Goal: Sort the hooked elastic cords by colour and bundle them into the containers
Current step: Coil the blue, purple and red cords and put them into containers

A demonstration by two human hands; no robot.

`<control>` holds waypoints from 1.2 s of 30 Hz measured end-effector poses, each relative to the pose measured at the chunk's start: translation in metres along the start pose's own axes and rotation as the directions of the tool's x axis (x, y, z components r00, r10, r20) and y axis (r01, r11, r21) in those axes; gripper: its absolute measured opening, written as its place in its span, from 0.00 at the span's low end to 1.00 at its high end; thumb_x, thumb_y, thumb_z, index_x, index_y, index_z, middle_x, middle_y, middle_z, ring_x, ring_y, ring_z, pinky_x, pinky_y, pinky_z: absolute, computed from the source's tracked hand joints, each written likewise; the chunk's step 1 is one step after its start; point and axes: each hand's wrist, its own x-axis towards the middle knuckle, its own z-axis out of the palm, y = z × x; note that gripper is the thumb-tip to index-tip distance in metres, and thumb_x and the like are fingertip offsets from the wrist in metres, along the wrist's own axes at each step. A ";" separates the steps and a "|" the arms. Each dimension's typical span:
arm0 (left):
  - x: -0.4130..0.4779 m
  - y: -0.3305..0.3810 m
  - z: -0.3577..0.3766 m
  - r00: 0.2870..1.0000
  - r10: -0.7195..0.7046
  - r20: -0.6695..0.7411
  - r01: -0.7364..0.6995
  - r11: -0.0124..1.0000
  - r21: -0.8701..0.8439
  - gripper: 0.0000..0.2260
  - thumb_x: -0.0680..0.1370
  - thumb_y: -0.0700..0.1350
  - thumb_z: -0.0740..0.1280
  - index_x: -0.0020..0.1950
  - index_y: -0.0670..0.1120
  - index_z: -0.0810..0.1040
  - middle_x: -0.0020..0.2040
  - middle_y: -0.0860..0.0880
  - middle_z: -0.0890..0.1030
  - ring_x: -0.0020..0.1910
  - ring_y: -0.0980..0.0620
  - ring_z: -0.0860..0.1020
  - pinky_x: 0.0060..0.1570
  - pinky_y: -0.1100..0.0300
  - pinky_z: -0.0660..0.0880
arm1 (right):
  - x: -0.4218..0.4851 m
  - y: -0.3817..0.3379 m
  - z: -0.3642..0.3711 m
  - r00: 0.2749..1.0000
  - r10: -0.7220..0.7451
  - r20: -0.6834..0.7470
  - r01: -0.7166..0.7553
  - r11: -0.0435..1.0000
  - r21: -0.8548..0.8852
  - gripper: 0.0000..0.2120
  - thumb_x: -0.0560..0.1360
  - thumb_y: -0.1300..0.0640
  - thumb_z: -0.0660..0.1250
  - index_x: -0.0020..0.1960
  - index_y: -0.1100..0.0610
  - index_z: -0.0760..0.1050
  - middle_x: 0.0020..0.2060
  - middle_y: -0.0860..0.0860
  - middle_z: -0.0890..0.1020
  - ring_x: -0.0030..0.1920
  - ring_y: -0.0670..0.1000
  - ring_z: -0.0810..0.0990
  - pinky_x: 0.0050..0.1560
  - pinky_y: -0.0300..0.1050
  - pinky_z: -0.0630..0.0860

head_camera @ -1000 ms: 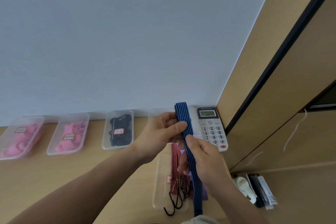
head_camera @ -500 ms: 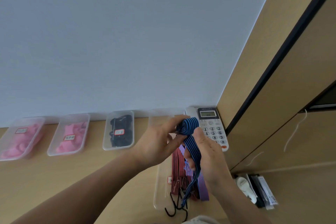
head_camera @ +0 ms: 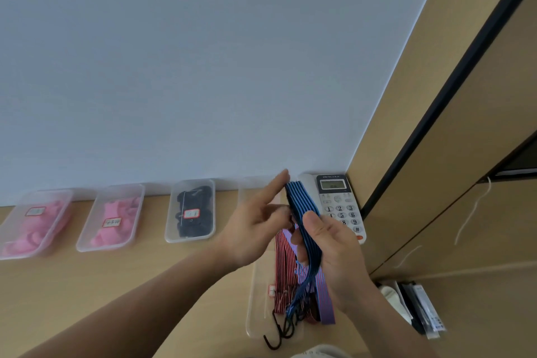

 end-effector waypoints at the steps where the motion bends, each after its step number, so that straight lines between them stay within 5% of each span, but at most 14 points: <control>1: 0.003 0.004 0.000 0.996 -0.092 0.000 0.092 0.991 -0.095 0.21 0.81 0.44 0.63 0.74 0.51 0.64 0.58 0.55 0.82 0.50 0.55 0.82 0.57 0.50 0.78 | 0.000 0.001 0.000 1.000 -0.005 -0.001 0.005 1.000 -0.005 0.19 0.74 0.46 0.69 0.40 0.63 0.77 0.32 0.57 0.79 0.29 0.52 0.73 0.31 0.44 0.70; 3: 0.006 0.010 -0.003 0.976 -0.193 0.098 0.205 0.969 -0.136 0.13 0.82 0.50 0.62 0.63 0.47 0.77 0.49 0.44 0.82 0.43 0.50 0.81 0.55 0.43 0.77 | 0.000 0.003 0.000 1.000 -0.019 -0.006 0.019 0.999 -0.028 0.18 0.72 0.47 0.68 0.42 0.64 0.77 0.32 0.57 0.79 0.29 0.52 0.73 0.32 0.45 0.70; 5: 0.006 0.012 -0.005 0.948 -0.253 0.194 0.282 0.949 -0.140 0.20 0.79 0.54 0.62 0.54 0.38 0.80 0.44 0.39 0.80 0.39 0.48 0.79 0.54 0.43 0.76 | 0.000 0.005 0.000 0.999 -0.043 -0.004 0.043 0.997 -0.068 0.18 0.73 0.46 0.70 0.42 0.62 0.78 0.31 0.58 0.79 0.29 0.52 0.73 0.33 0.46 0.71; 9: 0.006 0.011 -0.009 0.950 -0.227 0.213 0.265 0.949 -0.170 0.20 0.78 0.51 0.64 0.55 0.33 0.77 0.48 0.33 0.79 0.42 0.46 0.78 0.55 0.44 0.75 | 0.002 0.006 -0.001 0.998 -0.057 0.015 0.058 0.987 -0.151 0.15 0.70 0.47 0.67 0.44 0.60 0.79 0.32 0.54 0.82 0.29 0.53 0.75 0.33 0.47 0.74; 16: 0.006 0.013 -0.008 0.993 -0.110 0.045 0.116 0.979 -0.166 0.14 0.73 0.44 0.69 0.57 0.41 0.78 0.52 0.40 0.84 0.46 0.46 0.82 0.49 0.51 0.78 | 0.001 0.008 -0.002 0.998 -0.034 -0.051 0.023 0.980 -0.198 0.12 0.74 0.54 0.68 0.40 0.62 0.79 0.27 0.54 0.81 0.25 0.51 0.75 0.30 0.45 0.74; 21: 0.005 0.010 -0.005 0.996 0.091 -0.017 -0.089 0.991 0.097 0.16 0.76 0.41 0.70 0.63 0.47 0.74 0.55 0.52 0.83 0.50 0.54 0.84 0.52 0.55 0.80 | 0.000 0.003 -0.002 0.998 -0.004 -0.065 -0.006 0.988 -0.151 0.19 0.74 0.49 0.65 0.37 0.65 0.77 0.27 0.58 0.80 0.24 0.52 0.75 0.26 0.42 0.74; 27: 0.001 -0.010 -0.009 0.929 0.363 0.072 -0.341 0.765 0.547 0.19 0.77 0.53 0.65 0.68 0.57 0.68 0.55 0.57 0.82 0.49 0.61 0.82 0.45 0.58 0.79 | -0.004 0.000 -0.002 0.998 -0.001 -0.063 -0.004 0.997 -0.082 0.29 0.72 0.37 0.60 0.38 0.64 0.78 0.29 0.58 0.80 0.25 0.52 0.74 0.27 0.42 0.71; 32: 0.004 -0.018 -0.010 0.801 0.579 0.151 -0.497 0.503 0.707 0.20 0.77 0.46 0.65 0.69 0.47 0.69 0.57 0.49 0.83 0.49 0.57 0.79 0.47 0.71 0.73 | -0.004 0.000 -0.001 0.999 0.025 -0.038 -0.028 0.997 -0.075 0.35 0.67 0.29 0.63 0.43 0.64 0.79 0.32 0.59 0.82 0.28 0.54 0.77 0.31 0.46 0.72; 36: 0.006 -0.028 -0.010 0.737 0.650 0.185 -0.541 0.403 0.739 0.21 0.77 0.40 0.67 0.70 0.45 0.69 0.64 0.46 0.79 0.55 0.53 0.81 0.49 0.61 0.80 | -0.004 0.001 -0.001 0.997 0.067 -0.044 -0.068 0.997 -0.038 0.30 0.67 0.34 0.69 0.43 0.63 0.79 0.31 0.59 0.82 0.27 0.54 0.76 0.32 0.46 0.72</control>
